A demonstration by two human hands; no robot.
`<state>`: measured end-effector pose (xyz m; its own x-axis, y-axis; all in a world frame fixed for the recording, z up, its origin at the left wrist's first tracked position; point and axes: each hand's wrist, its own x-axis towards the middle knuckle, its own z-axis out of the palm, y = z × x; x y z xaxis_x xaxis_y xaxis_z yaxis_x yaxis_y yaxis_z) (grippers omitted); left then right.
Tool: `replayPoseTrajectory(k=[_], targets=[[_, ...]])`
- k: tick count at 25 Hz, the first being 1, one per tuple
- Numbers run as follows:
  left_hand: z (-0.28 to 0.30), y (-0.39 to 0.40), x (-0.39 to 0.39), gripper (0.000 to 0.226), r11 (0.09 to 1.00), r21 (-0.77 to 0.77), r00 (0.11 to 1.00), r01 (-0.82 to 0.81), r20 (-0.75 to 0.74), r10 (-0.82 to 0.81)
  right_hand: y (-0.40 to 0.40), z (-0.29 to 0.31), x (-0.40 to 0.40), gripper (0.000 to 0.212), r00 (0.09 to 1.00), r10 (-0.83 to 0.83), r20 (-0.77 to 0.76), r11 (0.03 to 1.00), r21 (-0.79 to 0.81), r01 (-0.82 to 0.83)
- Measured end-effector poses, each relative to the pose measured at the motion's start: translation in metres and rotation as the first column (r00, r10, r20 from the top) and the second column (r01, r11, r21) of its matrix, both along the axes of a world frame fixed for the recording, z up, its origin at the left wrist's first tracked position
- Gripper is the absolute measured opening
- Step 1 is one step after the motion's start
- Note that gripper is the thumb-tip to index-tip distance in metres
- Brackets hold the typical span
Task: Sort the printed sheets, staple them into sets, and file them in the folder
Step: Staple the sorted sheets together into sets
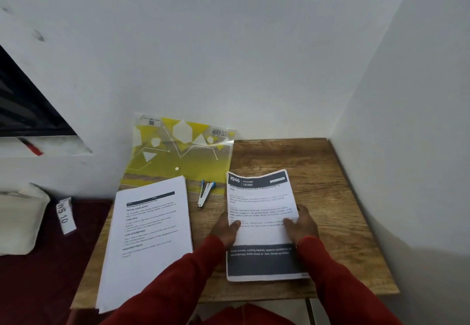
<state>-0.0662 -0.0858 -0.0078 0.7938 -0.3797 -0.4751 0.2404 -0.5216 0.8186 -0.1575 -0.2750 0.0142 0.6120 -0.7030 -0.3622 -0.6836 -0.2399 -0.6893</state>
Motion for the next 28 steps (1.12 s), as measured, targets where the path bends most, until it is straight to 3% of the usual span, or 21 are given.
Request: replayPoseTrajectory(k=[2,4,7,10,15,18,19,20,21,22,23,25,26,28], targets=[[0.003,0.002,0.002,0.035,1.0,0.025,1.0,-0.011,0.025,0.01,0.006,0.004,0.007,0.061,0.99,0.064,-0.125,0.966,-0.241,-0.093],[0.004,0.007,0.004,0.034,0.999,0.04,0.998,-0.001,0.056,-0.001,0.015,0.01,0.024,0.062,0.979,0.189,-0.079,0.901,-0.382,-0.205],[0.001,0.012,0.003,0.034,1.0,0.003,0.999,-0.012,0.038,0.012,0.041,0.021,0.064,0.055,0.852,0.524,-0.01,0.773,-0.414,-0.481],[-0.002,0.014,0.01,0.04,1.0,0.009,1.0,-0.019,-0.013,0.019,0.076,0.031,0.106,0.045,0.698,0.714,-0.064,0.599,-0.461,-0.655],[-0.003,0.021,0.016,0.036,0.998,0.021,0.997,0.067,0.032,-0.068,0.114,0.028,0.147,0.066,0.491,0.783,-0.383,0.281,-0.487,-0.827],[-0.013,0.021,0.015,0.035,0.965,0.225,0.976,0.131,0.14,-0.165,0.132,0.016,0.161,0.049,0.459,0.728,-0.51,0.154,-0.531,-0.834],[-0.019,0.022,0.017,0.032,0.953,0.27,0.963,0.136,0.189,-0.191,0.135,0.012,0.166,0.041,0.458,0.715,-0.528,0.161,-0.513,-0.843],[-0.017,0.019,0.016,0.029,0.979,0.195,0.97,0.056,0.223,-0.1,0.137,0.006,0.17,0.039,0.458,0.7,-0.549,0.171,-0.493,-0.853],[-0.017,0.016,0.015,0.031,0.995,0.085,0.976,-0.056,0.215,0.036,0.137,0.0,0.174,0.036,0.461,0.695,-0.551,0.177,-0.49,-0.853],[-0.017,0.014,0.015,0.035,0.978,-0.086,0.977,-0.188,0.083,0.195,0.136,-0.003,0.176,0.029,0.488,0.703,-0.517,0.162,-0.552,-0.818],[-0.013,0.016,0.014,0.034,0.984,-0.098,0.983,-0.149,0.091,0.158,0.134,-0.005,0.177,0.018,0.52,0.718,-0.462,0.116,-0.657,-0.745],[-0.005,0.02,0.014,0.025,0.991,0.132,0.962,0.027,0.265,-0.061,0.127,-0.01,0.177,0.017,0.54,0.752,-0.378,0.107,-0.738,-0.666],[-0.013,0.018,0.015,0.03,0.991,0.126,0.985,0.042,0.162,-0.062,0.122,-0.013,0.178,0.021,0.538,0.801,-0.265,0.167,-0.763,-0.625],[-0.017,0.019,0.014,0.034,0.998,0.042,0.995,0.052,0.081,-0.055,0.11,-0.005,0.175,0.025,0.557,0.814,0.164,0.507,-0.67,-0.543]])
